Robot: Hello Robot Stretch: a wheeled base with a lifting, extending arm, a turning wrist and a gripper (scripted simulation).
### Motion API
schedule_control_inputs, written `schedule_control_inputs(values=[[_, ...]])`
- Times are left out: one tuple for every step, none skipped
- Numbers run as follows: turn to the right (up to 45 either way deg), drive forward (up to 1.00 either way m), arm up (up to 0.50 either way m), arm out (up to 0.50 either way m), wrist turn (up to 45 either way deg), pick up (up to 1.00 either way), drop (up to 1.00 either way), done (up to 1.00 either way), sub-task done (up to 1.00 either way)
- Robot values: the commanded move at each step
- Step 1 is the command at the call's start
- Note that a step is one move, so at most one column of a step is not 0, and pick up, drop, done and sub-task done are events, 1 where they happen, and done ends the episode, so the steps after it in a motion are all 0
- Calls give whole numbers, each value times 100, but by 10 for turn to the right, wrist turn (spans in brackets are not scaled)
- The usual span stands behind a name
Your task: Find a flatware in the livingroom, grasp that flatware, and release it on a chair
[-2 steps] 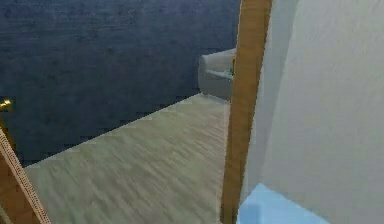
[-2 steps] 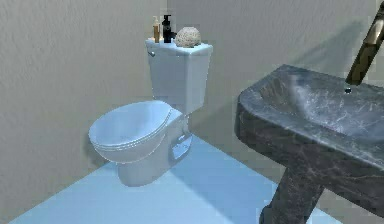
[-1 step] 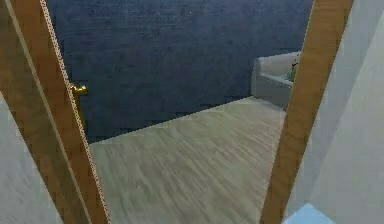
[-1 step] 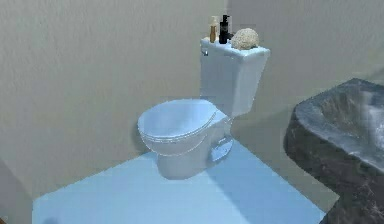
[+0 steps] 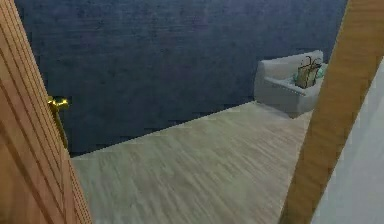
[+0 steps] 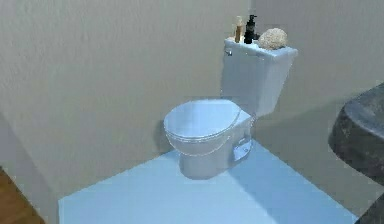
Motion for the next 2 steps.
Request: schedule_control_inputs(values=[[240, 0, 0, 0, 0, 0, 0, 0, 0], [0, 40, 0, 0, 0, 0, 0, 0, 0]])
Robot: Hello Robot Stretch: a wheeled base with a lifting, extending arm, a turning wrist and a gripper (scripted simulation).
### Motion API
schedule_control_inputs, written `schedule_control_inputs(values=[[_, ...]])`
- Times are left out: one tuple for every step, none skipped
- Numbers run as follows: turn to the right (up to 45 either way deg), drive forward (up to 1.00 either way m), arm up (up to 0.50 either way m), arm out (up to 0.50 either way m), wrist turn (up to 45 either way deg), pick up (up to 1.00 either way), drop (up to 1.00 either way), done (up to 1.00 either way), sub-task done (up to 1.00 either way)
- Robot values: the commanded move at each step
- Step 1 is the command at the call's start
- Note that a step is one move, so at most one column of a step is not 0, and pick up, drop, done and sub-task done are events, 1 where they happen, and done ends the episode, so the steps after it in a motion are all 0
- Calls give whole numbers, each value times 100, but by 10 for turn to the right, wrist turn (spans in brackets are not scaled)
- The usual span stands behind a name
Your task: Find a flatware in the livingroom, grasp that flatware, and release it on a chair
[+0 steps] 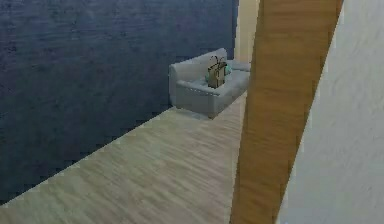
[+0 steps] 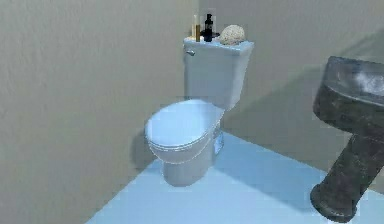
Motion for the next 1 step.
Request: schedule_control_inputs(values=[[-420, 0, 0, 0, 0, 0, 0, 0, 0]])
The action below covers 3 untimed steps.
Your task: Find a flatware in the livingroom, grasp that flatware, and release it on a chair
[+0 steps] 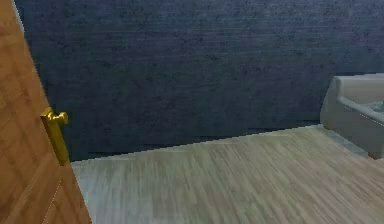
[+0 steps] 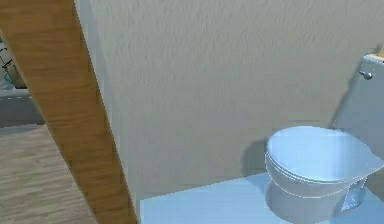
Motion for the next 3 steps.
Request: schedule_control_inputs(values=[[0, 15, 0, 0, 0, 0, 0, 0, 0], [-120, 0, 0, 0, 0, 0, 0, 0, 0], [0, 30, 0, 0, 0, 0, 0, 0, 0]])
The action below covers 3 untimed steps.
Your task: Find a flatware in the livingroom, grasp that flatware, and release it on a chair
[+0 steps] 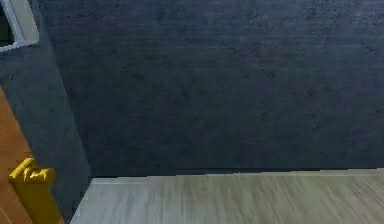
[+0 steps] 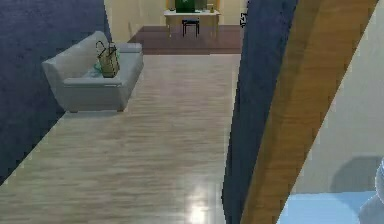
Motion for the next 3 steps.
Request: schedule_control_inputs(values=[[450, 0, 0, 0, 0, 0, 0, 0, 0], [330, 0, 0, 0, 0, 0, 0, 0, 0], [0, 100, 0, 0, 0, 0, 0, 0, 0]])
